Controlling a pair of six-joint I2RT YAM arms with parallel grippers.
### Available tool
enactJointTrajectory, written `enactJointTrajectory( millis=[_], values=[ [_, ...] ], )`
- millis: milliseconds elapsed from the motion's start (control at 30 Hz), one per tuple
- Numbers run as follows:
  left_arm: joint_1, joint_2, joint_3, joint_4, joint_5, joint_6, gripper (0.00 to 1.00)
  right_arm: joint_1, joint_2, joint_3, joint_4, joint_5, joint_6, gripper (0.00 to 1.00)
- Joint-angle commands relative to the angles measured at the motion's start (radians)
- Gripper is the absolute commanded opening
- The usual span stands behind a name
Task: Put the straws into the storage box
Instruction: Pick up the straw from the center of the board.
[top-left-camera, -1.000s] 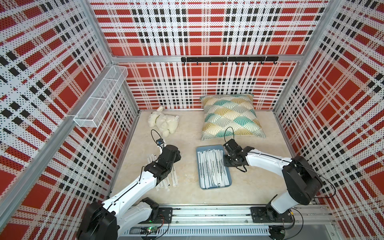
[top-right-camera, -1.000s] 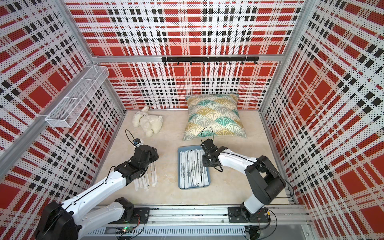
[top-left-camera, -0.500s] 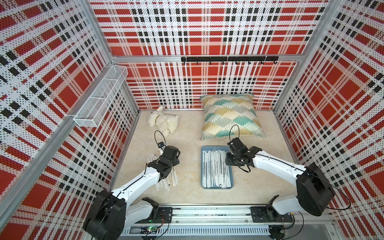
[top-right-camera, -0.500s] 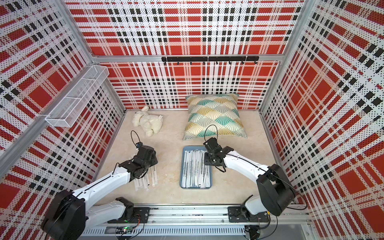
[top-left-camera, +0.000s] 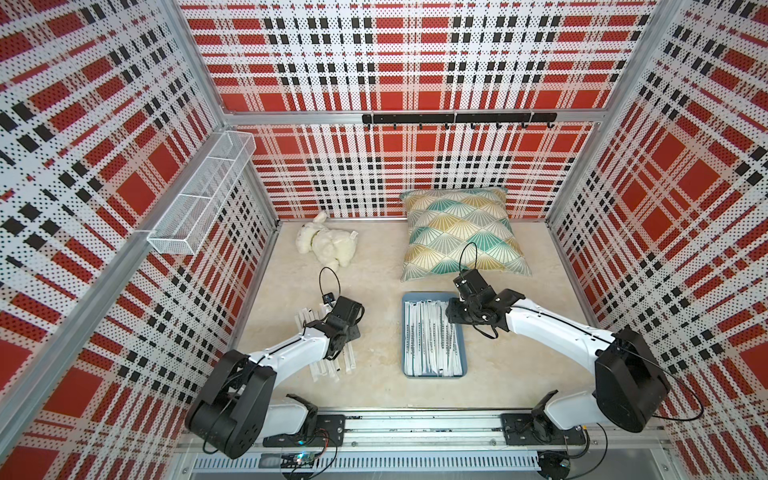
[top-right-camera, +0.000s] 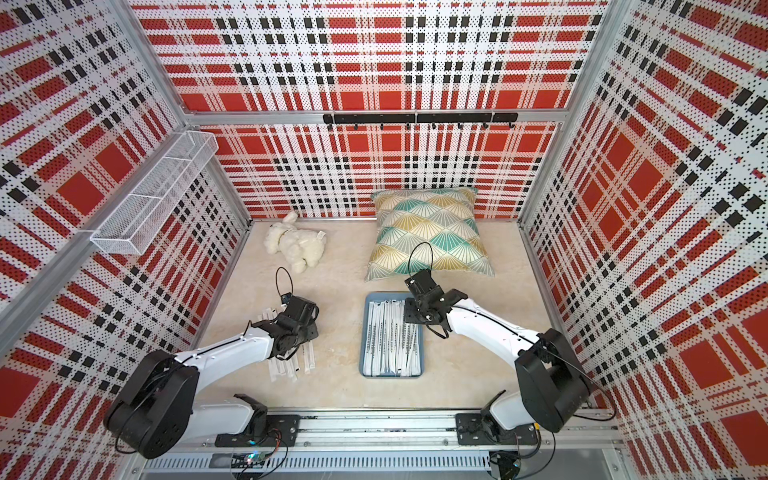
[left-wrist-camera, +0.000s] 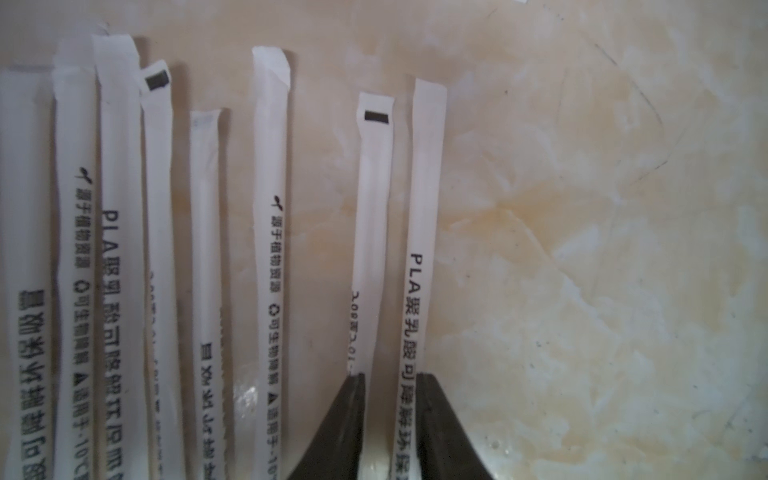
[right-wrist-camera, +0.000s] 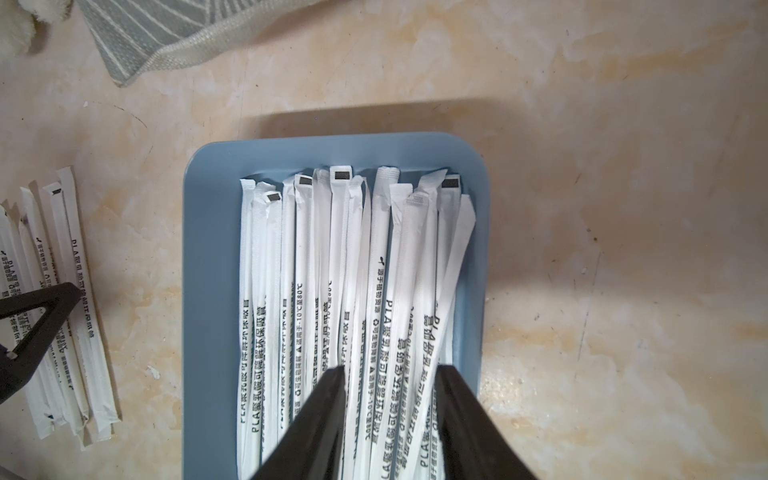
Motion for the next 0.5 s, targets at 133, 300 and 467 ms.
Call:
enactJointTrajectory(
  millis=[133,300,467],
  values=[
    [-0.01,0.079,0.017,0.02,-0.014,0.033,0.24,-0.001,0.022,-0.009,0.033,-0.001,-0.015,0.42],
    [-0.054,0.128,0.032,0.014,-0.037,0.03,0.18,-0.001,0.026,-0.005,0.036,0.002,-0.019,0.42],
    [-0.093,0.11,0.09,-0.017,-0.042,0.029,0.06,-0.001,0.032,-0.003,0.035,0.006,-0.021,0.41]
  ],
)
